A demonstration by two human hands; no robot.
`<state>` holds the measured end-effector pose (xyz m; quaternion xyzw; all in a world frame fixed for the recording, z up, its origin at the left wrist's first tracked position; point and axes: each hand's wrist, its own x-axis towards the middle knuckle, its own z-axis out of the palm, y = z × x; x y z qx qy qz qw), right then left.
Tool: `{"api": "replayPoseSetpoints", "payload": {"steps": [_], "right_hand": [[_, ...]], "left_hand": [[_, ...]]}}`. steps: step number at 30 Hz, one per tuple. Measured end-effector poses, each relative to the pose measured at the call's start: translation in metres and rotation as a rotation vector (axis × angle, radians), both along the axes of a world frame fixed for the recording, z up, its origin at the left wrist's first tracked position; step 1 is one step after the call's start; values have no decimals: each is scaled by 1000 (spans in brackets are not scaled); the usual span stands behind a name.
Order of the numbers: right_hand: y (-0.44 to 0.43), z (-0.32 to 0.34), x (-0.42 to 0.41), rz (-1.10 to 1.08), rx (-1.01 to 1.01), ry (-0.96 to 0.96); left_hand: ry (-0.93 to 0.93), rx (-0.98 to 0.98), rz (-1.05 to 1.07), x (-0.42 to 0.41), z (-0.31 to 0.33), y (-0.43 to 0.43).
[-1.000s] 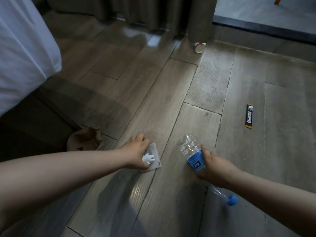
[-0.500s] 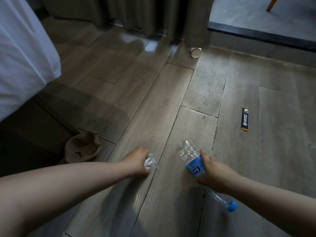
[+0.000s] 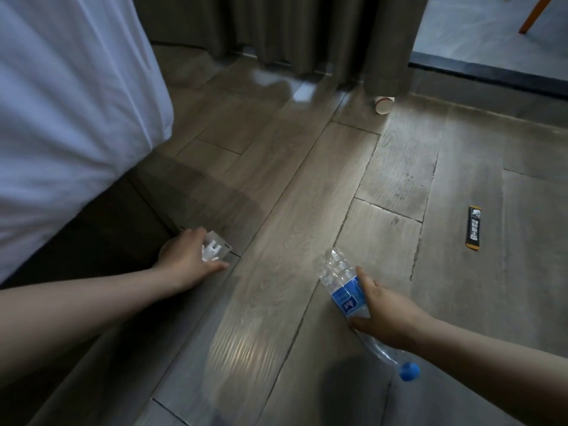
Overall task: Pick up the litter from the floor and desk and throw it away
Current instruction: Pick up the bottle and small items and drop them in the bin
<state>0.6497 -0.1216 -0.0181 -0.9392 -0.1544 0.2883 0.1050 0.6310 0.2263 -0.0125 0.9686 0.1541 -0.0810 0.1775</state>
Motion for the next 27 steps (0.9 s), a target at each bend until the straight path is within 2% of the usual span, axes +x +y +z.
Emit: {"api": "replayPoseSetpoints", "payload": {"steps": [5, 9, 14, 18, 21, 27], "right_hand": [[18, -1, 0, 13, 36, -12], [25, -2, -3, 17, 41, 4], [25, -4, -2, 13, 51, 32], [23, -6, 1, 3, 38, 36], [20, -6, 6, -13, 43, 38], [7, -7, 24, -158, 107, -32]], "left_hand": [[73, -59, 26, -10, 0, 32], [127, 13, -17, -8, -4, 37], [284, -1, -95, 4, -14, 41], [352, 6, -68, 8, -16, 37], [318, 20, -73, 9, -16, 29], [166, -131, -77, 22, -18, -23]]}}
